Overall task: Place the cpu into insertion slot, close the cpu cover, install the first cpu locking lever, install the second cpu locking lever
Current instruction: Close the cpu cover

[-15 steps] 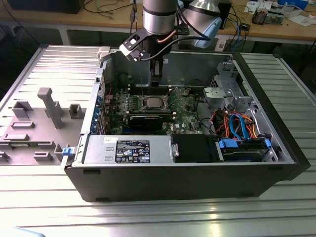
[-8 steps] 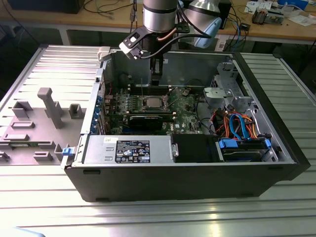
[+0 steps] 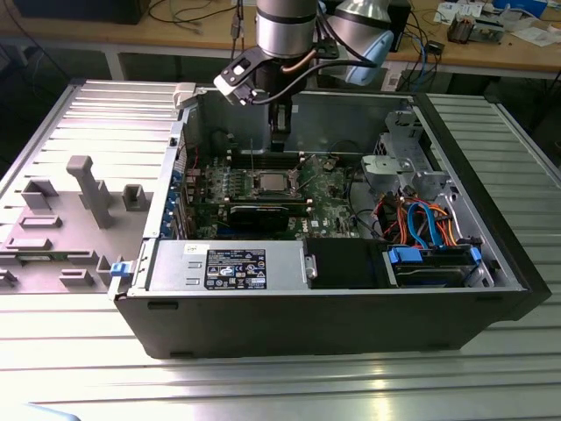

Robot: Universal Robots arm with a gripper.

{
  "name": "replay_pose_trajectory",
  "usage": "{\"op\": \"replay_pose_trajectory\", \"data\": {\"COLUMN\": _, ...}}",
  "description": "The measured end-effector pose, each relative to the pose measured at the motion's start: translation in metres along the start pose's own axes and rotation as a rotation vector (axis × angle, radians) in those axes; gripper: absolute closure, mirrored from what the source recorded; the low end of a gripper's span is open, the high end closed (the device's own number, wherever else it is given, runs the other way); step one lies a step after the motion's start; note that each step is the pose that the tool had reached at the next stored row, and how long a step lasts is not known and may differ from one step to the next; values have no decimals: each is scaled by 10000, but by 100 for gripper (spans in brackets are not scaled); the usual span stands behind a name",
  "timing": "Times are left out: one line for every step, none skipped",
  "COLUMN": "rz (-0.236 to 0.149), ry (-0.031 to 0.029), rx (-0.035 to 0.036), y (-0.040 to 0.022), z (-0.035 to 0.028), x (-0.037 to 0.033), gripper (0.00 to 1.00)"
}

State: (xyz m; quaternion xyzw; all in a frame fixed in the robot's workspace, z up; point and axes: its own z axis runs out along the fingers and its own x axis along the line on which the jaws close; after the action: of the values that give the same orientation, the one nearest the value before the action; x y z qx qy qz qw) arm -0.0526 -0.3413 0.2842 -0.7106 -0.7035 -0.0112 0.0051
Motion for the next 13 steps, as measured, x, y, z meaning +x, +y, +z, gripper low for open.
{"op": "replay_pose_trajectory", "data": {"rz": 1, "ry": 0, "rx": 0, "y": 12, "z": 0, "x": 0, "gripper": 89}}
{"op": "replay_pose_trajectory", "data": {"rz": 1, "ry": 0, "rx": 0, "y": 19, "z": 0, "x": 0, "gripper": 89}}
{"op": "replay_pose_trajectory", "data": {"rz": 1, "ry": 1, "rx": 0, "y": 28, "z": 0, "x": 1, "gripper": 89}}
{"op": "replay_pose_trajectory", "data": {"rz": 0, "ry": 0, "rx": 0, "y": 36, "z": 0, "x": 0, "gripper": 89}}
{"op": "replay_pose_trajectory", "data": {"rz": 0, "ry": 1, "rx": 0, "y": 45, "z": 1, "x": 1, "gripper": 89}}
{"op": "replay_pose_trajectory", "data": {"rz": 1, "ry": 1, "rx": 0, "y": 58, "z": 1, "x": 1, "gripper": 89}}
{"op": "replay_pose_trajectory", "data": {"rz": 1, "ry": 1, "rx": 0, "y": 66, "z": 1, "x": 1, "gripper": 89}}
{"op": "replay_pose_trajectory", "data": {"rz": 1, "ry": 0, "rx": 0, "y": 75, "z": 1, "x": 1, "gripper": 89}}
{"op": "replay_pose_trajectory", "data": {"rz": 1, "ry": 1, "rx": 0, "y": 85, "z": 1, "x": 1, "gripper": 89}}
{"op": "replay_pose_trajectory", "data": {"rz": 0, "ry": 1, "rx": 0, "y": 92, "z": 1, "x": 1, "gripper": 89}}
{"op": "replay_pose_trajectory", "data": {"rz": 0, "ry": 0, "rx": 0, "y": 103, "z": 1, "x": 1, "gripper": 89}}
{"op": "replay_pose_trajectory", "data": {"rz": 0, "ry": 0, "rx": 0, "y": 119, "z": 1, "x": 2, "gripper": 89}}
{"op": "replay_pose_trajectory", "data": {"rz": 0, "ry": 0, "rx": 0, "y": 128, "z": 1, "x": 2, "gripper": 89}}
